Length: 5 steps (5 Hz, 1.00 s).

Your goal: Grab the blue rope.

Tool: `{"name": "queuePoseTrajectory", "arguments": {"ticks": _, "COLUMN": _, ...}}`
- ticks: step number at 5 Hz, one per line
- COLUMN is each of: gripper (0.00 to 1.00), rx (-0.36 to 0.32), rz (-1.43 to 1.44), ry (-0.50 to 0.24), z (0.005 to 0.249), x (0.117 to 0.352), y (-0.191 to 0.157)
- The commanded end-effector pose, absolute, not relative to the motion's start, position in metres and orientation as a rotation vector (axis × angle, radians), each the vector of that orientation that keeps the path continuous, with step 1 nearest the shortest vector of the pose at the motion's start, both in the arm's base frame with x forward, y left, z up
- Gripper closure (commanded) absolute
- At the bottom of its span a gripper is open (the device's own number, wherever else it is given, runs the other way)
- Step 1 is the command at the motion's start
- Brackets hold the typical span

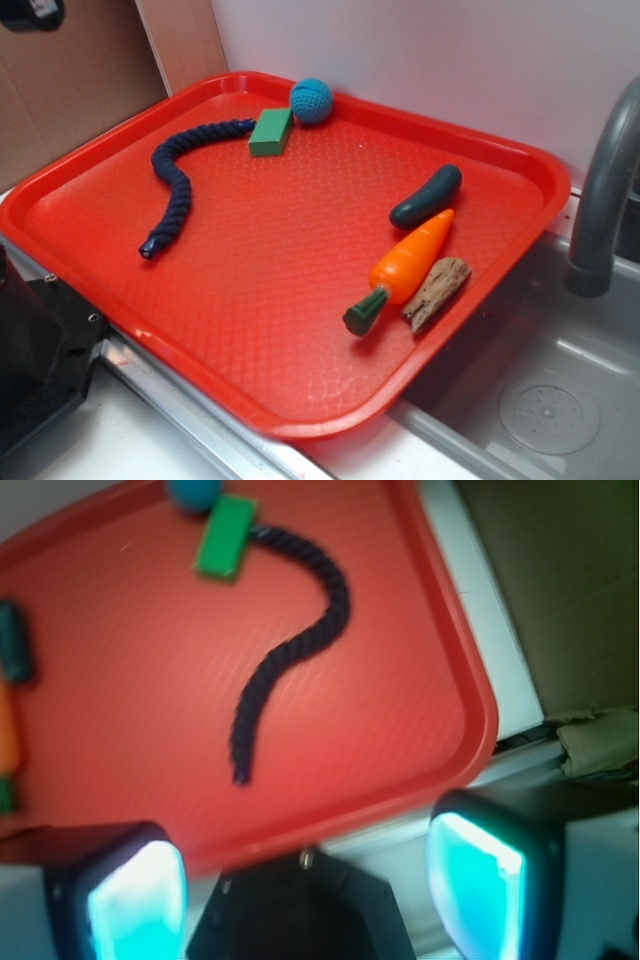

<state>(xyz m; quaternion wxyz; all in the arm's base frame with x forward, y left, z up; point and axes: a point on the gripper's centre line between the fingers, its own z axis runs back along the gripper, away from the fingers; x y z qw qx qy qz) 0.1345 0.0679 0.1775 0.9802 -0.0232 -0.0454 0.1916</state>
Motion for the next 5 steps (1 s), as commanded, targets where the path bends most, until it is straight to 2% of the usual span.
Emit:
{"name": "queuePoseTrajectory", "arguments": {"ticks": 1, "gripper": 0.0, "rx": 0.052, "rz": 0.613, "ry": -0.142, "z": 0.104, "x": 0.179, "y": 0.106}}
{"name": "queuePoseTrajectory", "arguments": {"ticks": 2, "gripper": 0.0, "rx": 0.081, "rz": 0.749, "ry": -0.086, "z": 0.073, "x": 0.187, "y": 0.11}}
{"name": "queuePoseTrajectory", "arguments": {"ticks": 3, "gripper": 0.0, "rx": 0.07, "rz": 0.791, "ry": -0.031, "z": 0.045, "x": 0.192, "y": 0.105}}
{"name": "queuePoseTrajectory", "arguments": {"ticks": 4, "gripper": 0.0, "rx": 0.036, "rz": 0.795, "ry": 0.021, "z": 0.029, "x": 0.191, "y": 0.104}}
{"name": "queuePoseTrajectory", "arguments": {"ticks": 5, "gripper": 0.0, "rx": 0.027, "rz": 0.789, "ry": 0.036, "z": 0.024, "x": 0.198, "y": 0.104}}
